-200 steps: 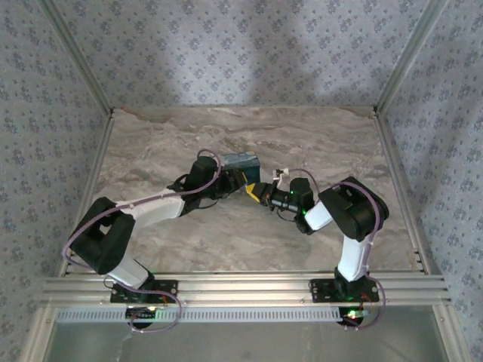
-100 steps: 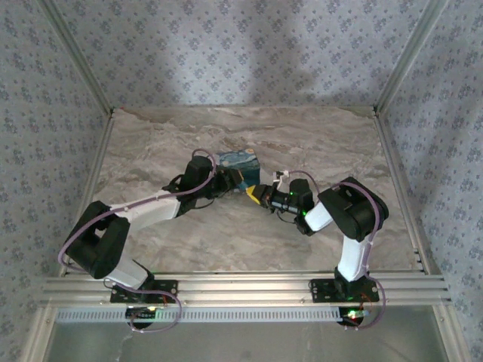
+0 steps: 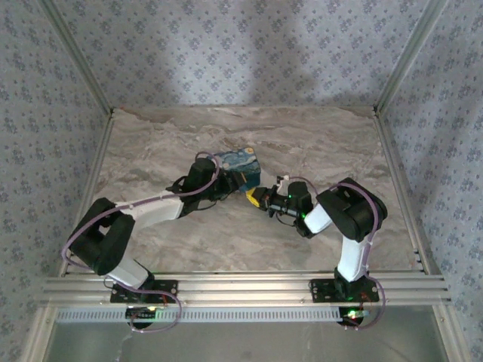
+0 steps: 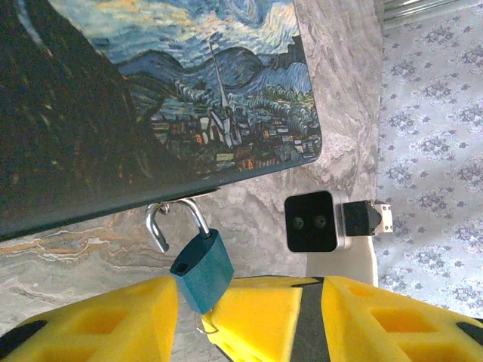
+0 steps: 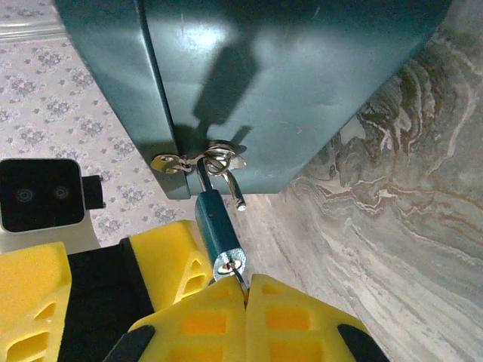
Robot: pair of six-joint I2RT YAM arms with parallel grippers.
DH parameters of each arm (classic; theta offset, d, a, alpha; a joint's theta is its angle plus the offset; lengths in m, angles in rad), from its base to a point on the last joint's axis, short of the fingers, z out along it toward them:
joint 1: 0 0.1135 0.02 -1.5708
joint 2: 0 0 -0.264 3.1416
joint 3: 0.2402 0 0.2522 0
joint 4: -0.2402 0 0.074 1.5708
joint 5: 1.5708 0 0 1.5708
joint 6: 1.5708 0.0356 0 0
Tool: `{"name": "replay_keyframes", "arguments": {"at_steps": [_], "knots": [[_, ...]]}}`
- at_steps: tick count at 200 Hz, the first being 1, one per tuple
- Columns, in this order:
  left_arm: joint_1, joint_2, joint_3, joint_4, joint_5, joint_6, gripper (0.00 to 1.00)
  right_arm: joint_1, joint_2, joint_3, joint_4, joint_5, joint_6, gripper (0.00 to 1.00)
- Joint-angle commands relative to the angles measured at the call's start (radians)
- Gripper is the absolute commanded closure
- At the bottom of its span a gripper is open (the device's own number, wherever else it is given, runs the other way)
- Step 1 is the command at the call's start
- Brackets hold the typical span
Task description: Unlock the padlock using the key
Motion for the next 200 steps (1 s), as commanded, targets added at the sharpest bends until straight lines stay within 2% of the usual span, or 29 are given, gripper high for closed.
{"name": "replay_keyframes", "arguments": {"at_steps": [1, 80, 176, 200], "knots": [[-0.012, 0.019, -0.018, 0.023, 0.009, -0.033, 0.47, 0.006, 0.006, -0.007, 0.041, 0.028, 0.034, 1.00], [-0.032, 0.090, -0.011, 0.053, 0.020, -0.074, 0.53, 0.004, 0.010, -0.014, 0.038, 0.035, 0.041, 1.00], [-0.037, 0.139, 0.015, 0.093, 0.029, -0.084, 0.72, 0.015, 0.020, -0.006, 0.033, 0.032, 0.050, 1.00], [-0.038, 0.139, 0.013, 0.098, 0.021, -0.082, 0.80, 0.018, 0.020, -0.008, 0.033, 0.034, 0.047, 1.00]]}}
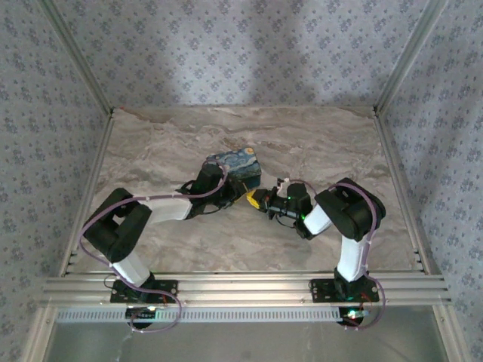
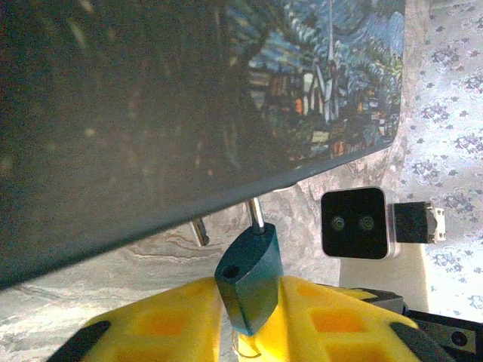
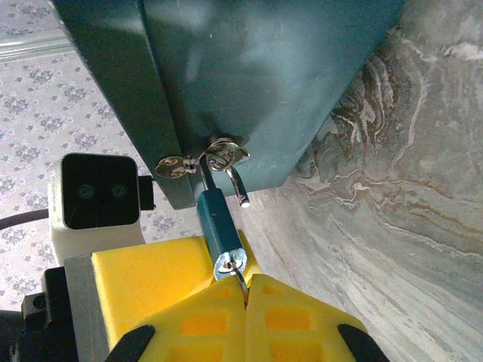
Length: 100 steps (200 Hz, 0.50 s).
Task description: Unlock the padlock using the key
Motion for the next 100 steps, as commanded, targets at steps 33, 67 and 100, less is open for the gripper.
{"name": "replay_keyframes", "arguments": {"at_steps": [33, 67, 100], "knots": [[-0.009, 0.016, 0.017, 0.035, -0.002, -0.001, 0.92, 0.011, 0.002, -0.018, 0.029, 0.023, -0.011, 0.96], [-0.009, 0.008, 0.012, 0.032, -0.012, 0.000, 0.97, -0.003, -0.044, -0.069, -0.028, 0.052, -0.073, 0.81], [-0.009, 0.008, 0.015, 0.030, -0.015, 0.001, 0.98, -0.038, -0.140, -0.106, -0.142, 0.063, -0.181, 0.66]]}}
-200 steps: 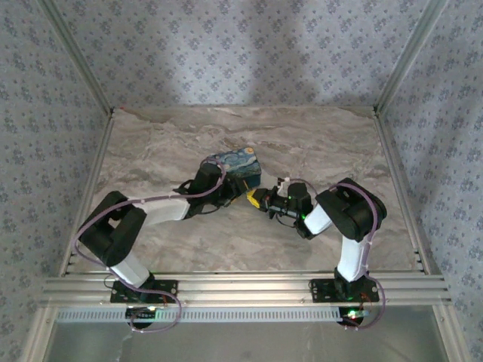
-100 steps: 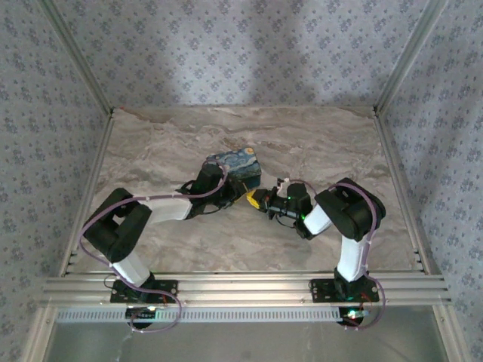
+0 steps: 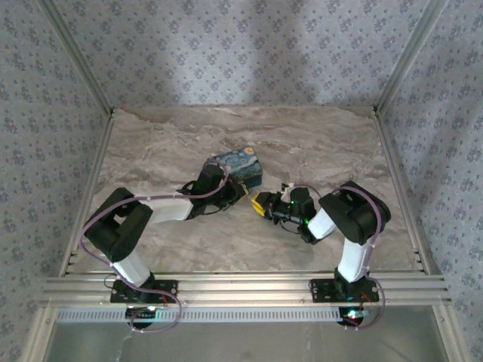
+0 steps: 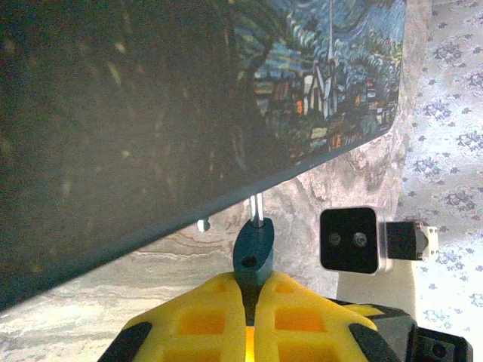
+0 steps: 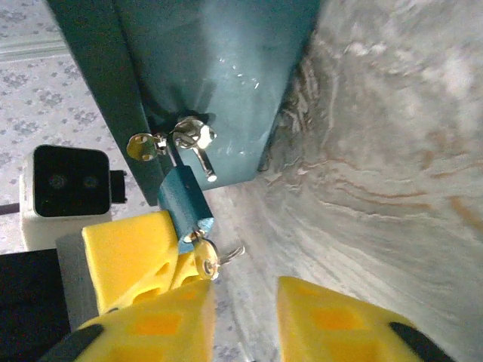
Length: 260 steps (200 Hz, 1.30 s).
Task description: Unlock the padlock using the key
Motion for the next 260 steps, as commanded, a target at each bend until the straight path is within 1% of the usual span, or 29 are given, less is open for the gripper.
{"name": "replay_keyframes", "arguments": {"at_steps": [1, 16, 28, 42, 48, 54, 66, 75, 83, 90, 98, 115, 136, 160, 185, 210, 260], "knots": [[-0.003, 0.002, 0.015, 0.026, -0.014, 0.007, 0.98, -0.026, -0.083, -0.025, -0.093, 0.029, -0.108, 0.66], [-0.003, 0.000, 0.015, 0.026, -0.015, 0.006, 0.98, -0.050, -0.142, -0.038, -0.161, 0.031, -0.183, 0.60], [-0.004, -0.001, 0.015, 0.027, -0.013, 0.005, 0.98, -0.077, -0.204, -0.041, -0.226, 0.030, -0.273, 0.57], [-0.003, -0.003, 0.015, 0.027, -0.013, 0.006, 0.98, -0.096, -0.303, -0.014, -0.406, 0.032, -0.443, 0.54], [-0.003, -0.004, 0.015, 0.026, -0.012, 0.006, 0.98, -0.093, -0.359, 0.006, -0.525, 0.046, -0.538, 0.53], [-0.003, -0.006, 0.015, 0.026, -0.012, 0.005, 0.98, -0.083, -0.411, 0.030, -0.630, 0.071, -0.646, 0.53], [-0.003, -0.010, 0.014, 0.026, -0.011, 0.007, 0.98, -0.045, -0.525, 0.083, -0.837, 0.159, -0.866, 0.51], [-0.002, -0.011, 0.014, 0.025, -0.011, 0.007, 0.99, -0.003, -0.595, 0.105, -0.938, 0.250, -1.023, 0.51], [-0.002, -0.012, 0.014, 0.025, -0.010, 0.007, 0.98, 0.037, -0.648, 0.104, -0.982, 0.338, -1.142, 0.52], [-0.003, -0.011, 0.015, 0.026, -0.009, 0.007, 0.99, 0.072, -0.697, 0.077, -0.967, 0.402, -1.233, 0.53], [-0.003, -0.009, 0.015, 0.029, -0.008, 0.006, 0.98, 0.116, -0.741, 0.026, -0.899, 0.477, -1.329, 0.53], [-0.002, -0.009, 0.014, 0.032, -0.006, 0.002, 0.99, 0.187, -0.773, -0.068, -0.751, 0.567, -1.467, 0.52], [-0.002, -0.012, 0.014, 0.030, -0.006, 0.003, 0.99, 0.258, -0.734, -0.087, -0.701, 0.641, -1.576, 0.52], [-0.003, -0.011, 0.015, 0.028, -0.006, 0.001, 0.99, 0.324, -0.620, -0.092, -0.573, 0.712, -1.676, 0.52], [-0.003, -0.012, 0.015, 0.026, -0.005, 0.000, 0.99, 0.338, -0.486, -0.060, -0.476, 0.734, -1.763, 0.52], [-0.003, -0.014, 0.017, 0.023, -0.002, 0.000, 1.00, 0.338, -0.391, -0.012, -0.431, 0.705, -1.827, 0.52], [-0.002, -0.013, 0.020, 0.021, 0.000, -0.001, 1.00, 0.335, -0.297, 0.036, -0.394, 0.674, -1.860, 0.52]]}}
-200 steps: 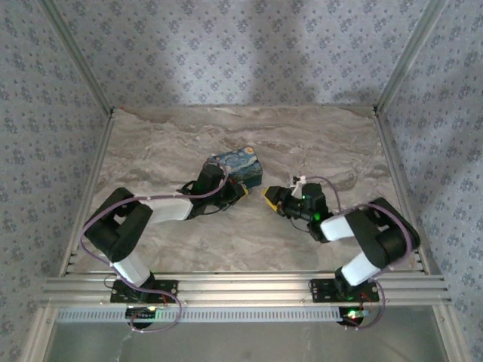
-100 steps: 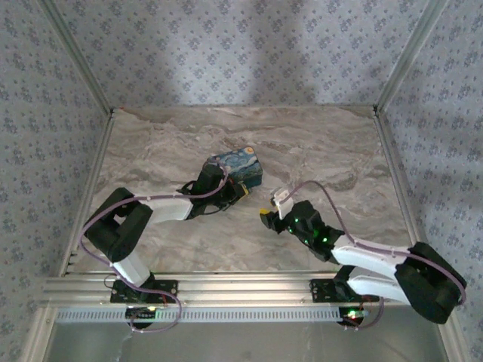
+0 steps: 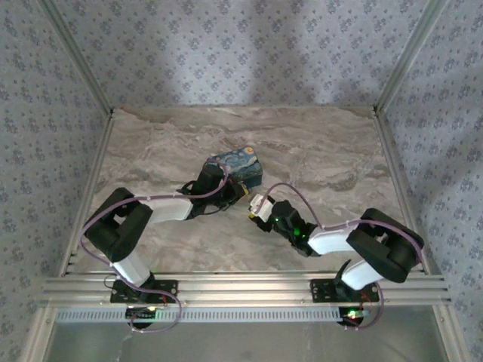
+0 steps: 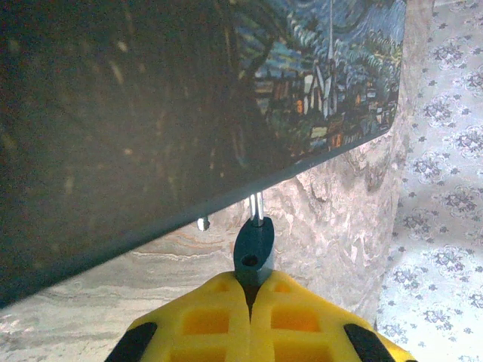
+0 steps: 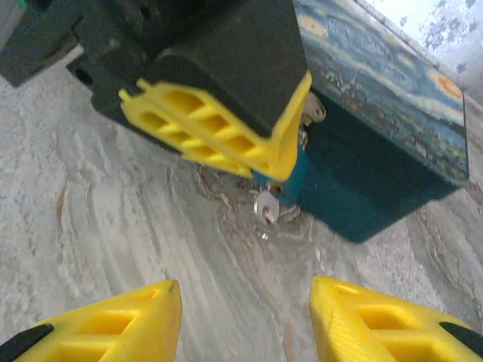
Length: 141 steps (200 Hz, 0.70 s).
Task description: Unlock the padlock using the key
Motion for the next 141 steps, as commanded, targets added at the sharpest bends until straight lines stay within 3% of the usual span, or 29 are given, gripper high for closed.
{"name": "replay_keyframes", "arguments": {"at_steps": [1, 104, 141], "knots": [[-0.003, -0.013, 0.020, 0.021, 0.001, -0.001, 1.00, 0.003, 0.030, 0.033, 0.058, -0.007, -0.045, 0.52], [-0.003, -0.012, 0.024, 0.019, 0.010, 0.000, 1.00, -0.023, 0.149, 0.102, 0.134, -0.023, -0.047, 0.65], [-0.003, -0.012, 0.024, 0.019, 0.009, 0.000, 1.00, -0.031, 0.172, 0.103, 0.145, -0.020, -0.026, 0.75]]}}
